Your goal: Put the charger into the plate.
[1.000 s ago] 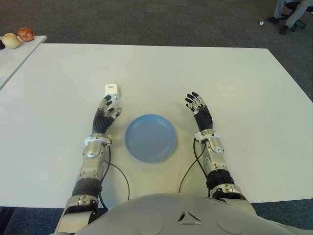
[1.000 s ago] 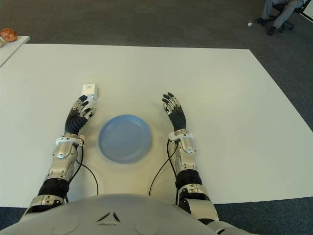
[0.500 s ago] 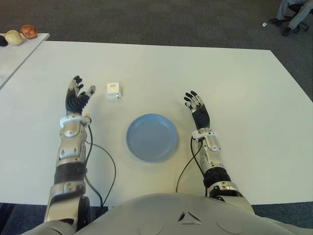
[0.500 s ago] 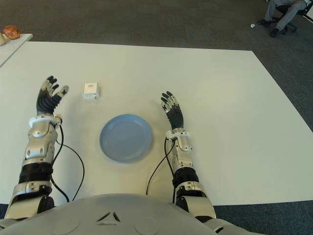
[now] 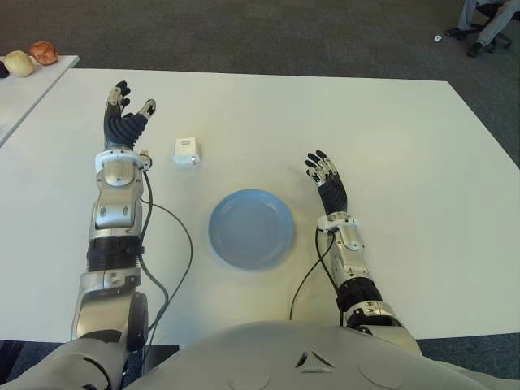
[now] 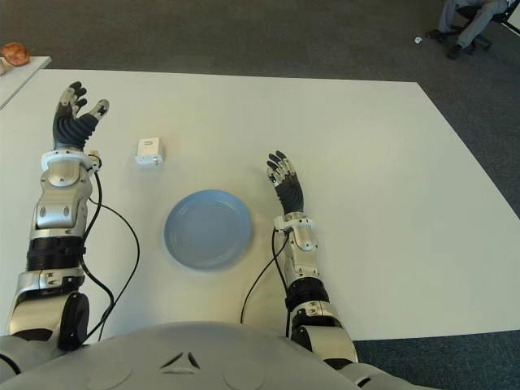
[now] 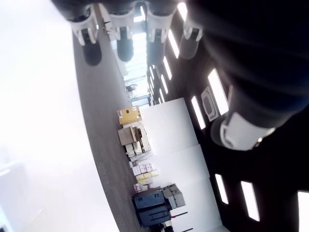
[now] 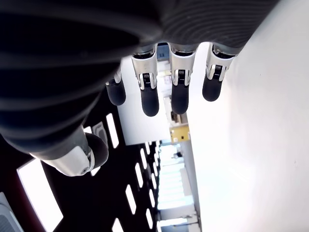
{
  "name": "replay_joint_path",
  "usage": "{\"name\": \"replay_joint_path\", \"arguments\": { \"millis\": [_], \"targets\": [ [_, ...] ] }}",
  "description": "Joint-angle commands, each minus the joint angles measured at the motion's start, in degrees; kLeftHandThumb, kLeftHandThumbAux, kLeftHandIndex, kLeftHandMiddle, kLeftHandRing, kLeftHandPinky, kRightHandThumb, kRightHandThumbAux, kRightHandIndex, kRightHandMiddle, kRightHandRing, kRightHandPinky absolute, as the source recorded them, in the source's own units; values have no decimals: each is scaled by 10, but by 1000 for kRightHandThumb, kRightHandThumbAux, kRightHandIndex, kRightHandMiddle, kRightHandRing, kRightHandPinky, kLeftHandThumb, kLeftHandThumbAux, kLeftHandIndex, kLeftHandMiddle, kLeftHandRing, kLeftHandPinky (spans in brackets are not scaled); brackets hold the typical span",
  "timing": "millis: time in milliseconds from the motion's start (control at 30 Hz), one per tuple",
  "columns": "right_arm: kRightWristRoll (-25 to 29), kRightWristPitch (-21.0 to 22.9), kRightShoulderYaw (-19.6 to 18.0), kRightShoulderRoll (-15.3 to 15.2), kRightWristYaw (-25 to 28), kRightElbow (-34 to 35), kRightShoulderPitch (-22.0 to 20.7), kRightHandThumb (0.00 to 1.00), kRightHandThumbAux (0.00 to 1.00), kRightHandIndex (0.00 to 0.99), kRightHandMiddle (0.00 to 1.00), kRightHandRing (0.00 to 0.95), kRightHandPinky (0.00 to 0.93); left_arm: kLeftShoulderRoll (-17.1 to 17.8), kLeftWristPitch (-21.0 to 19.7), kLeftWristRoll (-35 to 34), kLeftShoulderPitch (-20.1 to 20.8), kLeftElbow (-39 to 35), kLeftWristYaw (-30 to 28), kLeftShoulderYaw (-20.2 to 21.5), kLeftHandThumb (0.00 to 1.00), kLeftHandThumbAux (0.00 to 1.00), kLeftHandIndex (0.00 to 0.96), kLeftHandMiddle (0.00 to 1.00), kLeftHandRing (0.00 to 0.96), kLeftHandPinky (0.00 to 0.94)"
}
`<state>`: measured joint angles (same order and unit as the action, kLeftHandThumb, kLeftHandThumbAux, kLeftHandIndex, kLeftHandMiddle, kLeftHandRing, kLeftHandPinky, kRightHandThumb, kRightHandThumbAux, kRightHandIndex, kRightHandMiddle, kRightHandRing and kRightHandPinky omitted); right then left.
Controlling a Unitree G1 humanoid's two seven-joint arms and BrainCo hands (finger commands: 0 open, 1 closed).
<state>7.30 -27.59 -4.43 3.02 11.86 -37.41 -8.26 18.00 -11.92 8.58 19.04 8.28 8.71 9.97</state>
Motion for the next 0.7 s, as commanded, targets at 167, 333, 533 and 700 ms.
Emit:
{"name": "replay_joint_path", "arguments": {
  "millis": [167,333,533,700],
  "targets": [
    [10,35,-3,7,11,-37,44,0,590,101,163,125,116,25,35,109,55,98,41,-79,484,523,67,74,77,160],
    [10,32,-3,7,11,-38,44,3,595,103,166,129,118,50,86,192,114,224,88,-146,417,512,53,76,88,157],
    [8,30,-2,7,10,-34,48,6,587,107,177,136,123,74,178,265,178,386,133,-227,310,476,11,34,49,85],
    [9,30,-1,7,13,-31,51,7,587,107,175,136,124,92,220,302,202,451,132,-276,238,415,1,5,9,15]
  ]
}}
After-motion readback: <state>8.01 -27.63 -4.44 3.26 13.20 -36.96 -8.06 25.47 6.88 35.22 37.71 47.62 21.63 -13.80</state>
